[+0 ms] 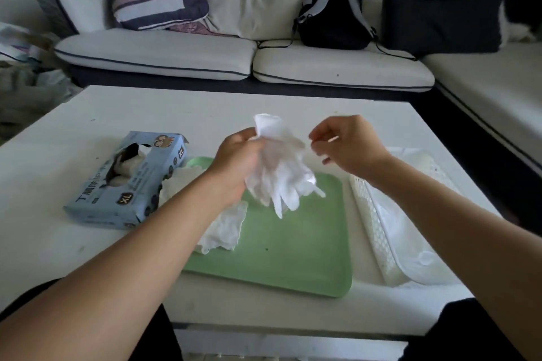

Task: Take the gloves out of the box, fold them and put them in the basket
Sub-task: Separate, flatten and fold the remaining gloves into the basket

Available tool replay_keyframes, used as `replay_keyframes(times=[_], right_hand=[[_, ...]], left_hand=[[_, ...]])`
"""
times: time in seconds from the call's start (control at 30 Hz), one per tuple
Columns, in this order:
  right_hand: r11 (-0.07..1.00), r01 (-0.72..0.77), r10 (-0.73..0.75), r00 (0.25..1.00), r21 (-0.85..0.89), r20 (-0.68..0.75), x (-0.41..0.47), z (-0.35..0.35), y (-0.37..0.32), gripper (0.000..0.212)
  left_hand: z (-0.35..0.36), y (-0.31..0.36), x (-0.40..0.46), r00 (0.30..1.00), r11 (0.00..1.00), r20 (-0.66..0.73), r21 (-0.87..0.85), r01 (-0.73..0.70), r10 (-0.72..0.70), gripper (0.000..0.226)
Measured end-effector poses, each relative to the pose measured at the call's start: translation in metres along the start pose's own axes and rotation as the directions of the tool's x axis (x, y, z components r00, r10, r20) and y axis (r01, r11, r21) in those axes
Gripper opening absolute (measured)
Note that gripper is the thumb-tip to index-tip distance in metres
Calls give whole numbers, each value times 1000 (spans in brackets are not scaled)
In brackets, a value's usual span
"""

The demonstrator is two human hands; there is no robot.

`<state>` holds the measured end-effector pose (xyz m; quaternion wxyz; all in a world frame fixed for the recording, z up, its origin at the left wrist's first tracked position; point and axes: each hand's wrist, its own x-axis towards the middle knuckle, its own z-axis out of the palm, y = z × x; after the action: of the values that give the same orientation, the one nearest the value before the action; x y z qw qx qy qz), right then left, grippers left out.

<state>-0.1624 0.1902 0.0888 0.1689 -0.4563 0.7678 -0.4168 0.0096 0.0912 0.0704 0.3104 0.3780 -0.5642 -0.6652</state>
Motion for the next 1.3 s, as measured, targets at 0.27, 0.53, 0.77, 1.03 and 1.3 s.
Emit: replay_keyframes(times=[0.27,0.53,0.77,1.03,1.3], right_hand=[[888,-42,169,956,-459,240,4,103,55,76],[926,-255,171,941,279,292,7,141,14,7],[965,228,-89,751,-130,655,6,97,-31,30],[888,-237,-118,711,394,693,-5,-16,-2,73],[824,-301,85,903,481,420,-21,-31,-2,34]], left_hand=[[-55,26,28,928,996,-369,-88,20,-51,18],[-89,41,32,911,940,-405,-332,-75,-70,31],[-70,37,14,998,967,-19,-247,59,-66,35],[-37,25,-13,918,986,388,-100,134,-85,36],[4,8,-19,870,993,481,25,113,-111,41]])
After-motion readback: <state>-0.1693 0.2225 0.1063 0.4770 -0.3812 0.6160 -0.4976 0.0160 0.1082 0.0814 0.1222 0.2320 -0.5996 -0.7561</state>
